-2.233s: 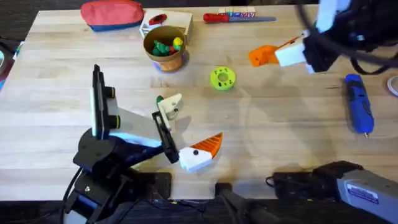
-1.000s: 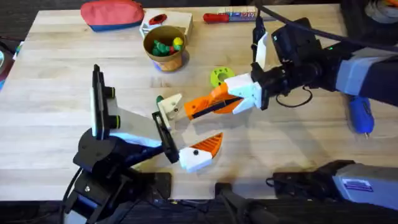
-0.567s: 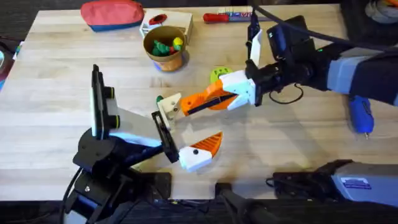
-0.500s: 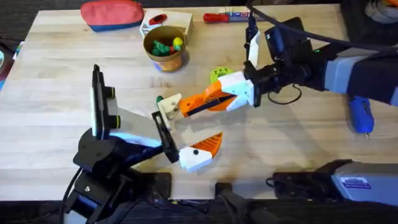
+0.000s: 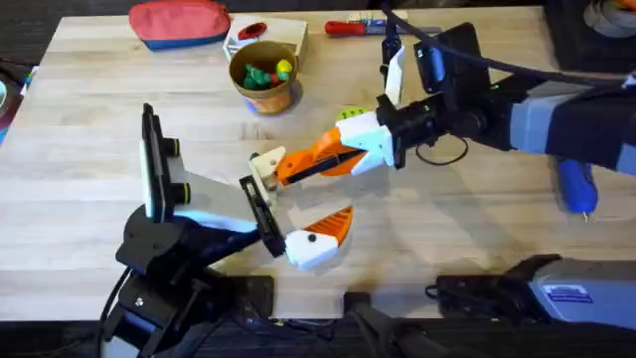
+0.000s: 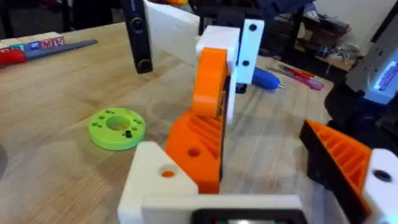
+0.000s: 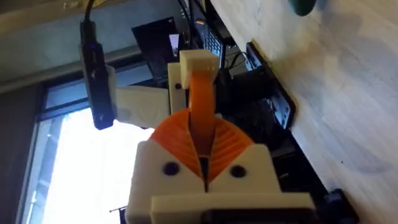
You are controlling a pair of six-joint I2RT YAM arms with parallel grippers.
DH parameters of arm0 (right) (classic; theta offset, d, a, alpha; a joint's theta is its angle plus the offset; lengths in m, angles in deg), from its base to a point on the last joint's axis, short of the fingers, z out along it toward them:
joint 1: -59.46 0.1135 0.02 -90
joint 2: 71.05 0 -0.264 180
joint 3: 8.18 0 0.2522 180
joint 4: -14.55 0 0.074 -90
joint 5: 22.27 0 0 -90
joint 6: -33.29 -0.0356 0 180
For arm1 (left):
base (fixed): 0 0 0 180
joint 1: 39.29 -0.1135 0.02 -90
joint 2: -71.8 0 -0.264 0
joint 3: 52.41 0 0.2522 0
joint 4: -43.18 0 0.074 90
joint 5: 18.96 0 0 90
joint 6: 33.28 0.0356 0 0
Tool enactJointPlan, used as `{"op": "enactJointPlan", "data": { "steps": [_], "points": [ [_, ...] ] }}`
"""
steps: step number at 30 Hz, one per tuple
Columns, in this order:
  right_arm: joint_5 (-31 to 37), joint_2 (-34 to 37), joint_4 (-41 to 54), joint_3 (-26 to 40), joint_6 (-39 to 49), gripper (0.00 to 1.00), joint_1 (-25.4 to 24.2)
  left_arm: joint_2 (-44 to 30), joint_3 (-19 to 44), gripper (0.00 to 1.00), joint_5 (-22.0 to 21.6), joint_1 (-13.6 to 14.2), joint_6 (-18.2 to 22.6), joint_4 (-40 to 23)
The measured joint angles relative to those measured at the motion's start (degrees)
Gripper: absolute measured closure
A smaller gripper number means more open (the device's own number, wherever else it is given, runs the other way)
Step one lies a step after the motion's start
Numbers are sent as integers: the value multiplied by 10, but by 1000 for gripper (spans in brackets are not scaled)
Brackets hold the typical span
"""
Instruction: Pick up the gripper from the table and insert it into the empty holder that is missing its gripper. Then pick up a screw, insert it into the mounting hole, and use the screwdriver to tighten it. Finally, clean up the table by picking up the vegetable and placing it into the bucket.
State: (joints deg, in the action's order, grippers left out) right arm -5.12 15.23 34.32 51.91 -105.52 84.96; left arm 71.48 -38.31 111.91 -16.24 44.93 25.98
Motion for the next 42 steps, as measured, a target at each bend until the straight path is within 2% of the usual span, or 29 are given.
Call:
{"op": "enactJointPlan", "data": {
  "steps": [10, 23, 29, 42],
  "points": [
    [61, 4, -100, 0, -67, 998, 39, 0, 0, 11, -37, -8, -2, 1],
    [98, 55, -188, 0, -128, 998, 65, 0, 0, 11, -52, -11, -22, 0],
    [124, 56, -205, 0, -138, 998, 72, -4, 0, 12, -63, -12, -26, 0],
    [146, 56, -212, 0, -140, 998, 78, -4, 0, 12, -53, -12, -26, 1]
  ]
}}
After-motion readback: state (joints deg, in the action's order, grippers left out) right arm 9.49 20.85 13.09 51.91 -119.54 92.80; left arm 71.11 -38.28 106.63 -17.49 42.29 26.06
